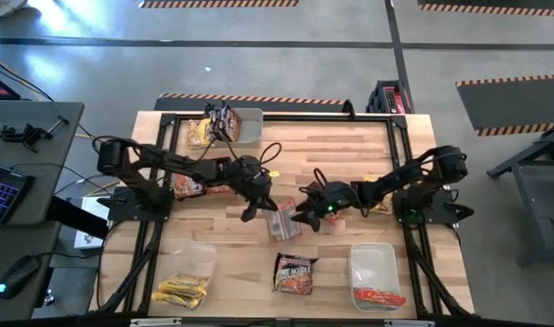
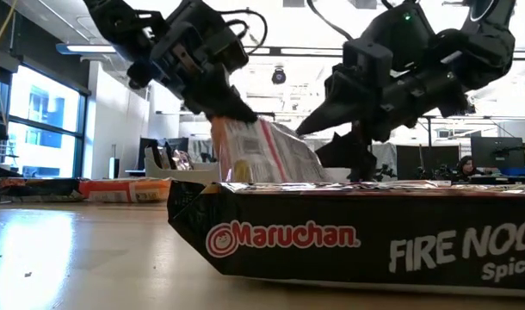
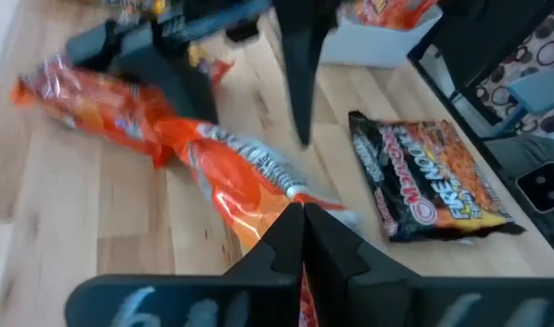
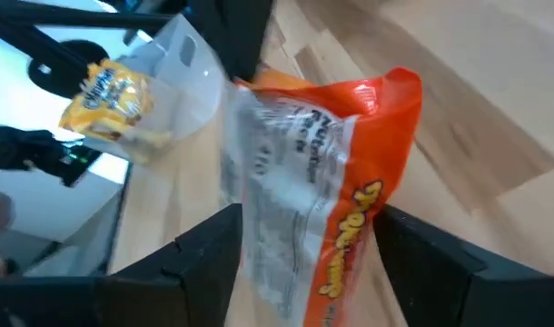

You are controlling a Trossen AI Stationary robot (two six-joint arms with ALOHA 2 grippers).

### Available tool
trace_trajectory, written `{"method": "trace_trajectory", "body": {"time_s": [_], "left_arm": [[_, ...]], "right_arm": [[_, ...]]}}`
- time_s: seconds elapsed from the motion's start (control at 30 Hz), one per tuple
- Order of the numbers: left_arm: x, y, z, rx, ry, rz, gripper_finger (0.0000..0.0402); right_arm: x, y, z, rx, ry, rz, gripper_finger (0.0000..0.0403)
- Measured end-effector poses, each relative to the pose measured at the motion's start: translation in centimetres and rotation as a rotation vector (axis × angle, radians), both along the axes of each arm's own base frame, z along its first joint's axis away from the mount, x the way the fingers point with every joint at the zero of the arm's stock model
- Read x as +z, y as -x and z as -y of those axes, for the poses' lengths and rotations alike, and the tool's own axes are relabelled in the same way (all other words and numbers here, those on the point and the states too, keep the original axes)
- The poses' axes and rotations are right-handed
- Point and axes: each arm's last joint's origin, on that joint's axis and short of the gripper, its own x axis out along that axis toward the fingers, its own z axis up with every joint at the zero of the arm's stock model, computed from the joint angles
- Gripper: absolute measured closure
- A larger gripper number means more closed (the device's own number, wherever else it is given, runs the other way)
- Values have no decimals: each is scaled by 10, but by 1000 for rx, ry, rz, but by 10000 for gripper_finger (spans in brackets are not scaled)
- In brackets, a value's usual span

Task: Sort Maruchan noodles
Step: Put the bottom orange noodle pack into the white bin

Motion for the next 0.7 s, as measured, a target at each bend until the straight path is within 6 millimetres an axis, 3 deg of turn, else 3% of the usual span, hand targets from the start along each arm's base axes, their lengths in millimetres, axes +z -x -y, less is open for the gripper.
{"method": "trace_trajectory", "body": {"time_s": [0.27,0.5,0.7], "left_arm": [[12,2,10,-2,-37,43,401],[14,2,13,15,-59,53,401],[14,2,13,52,-58,38,401]], "right_arm": [[-9,-6,5,62,160,75,165],[-10,-13,5,174,111,250,165],[-24,-14,4,178,59,197,165]]}}
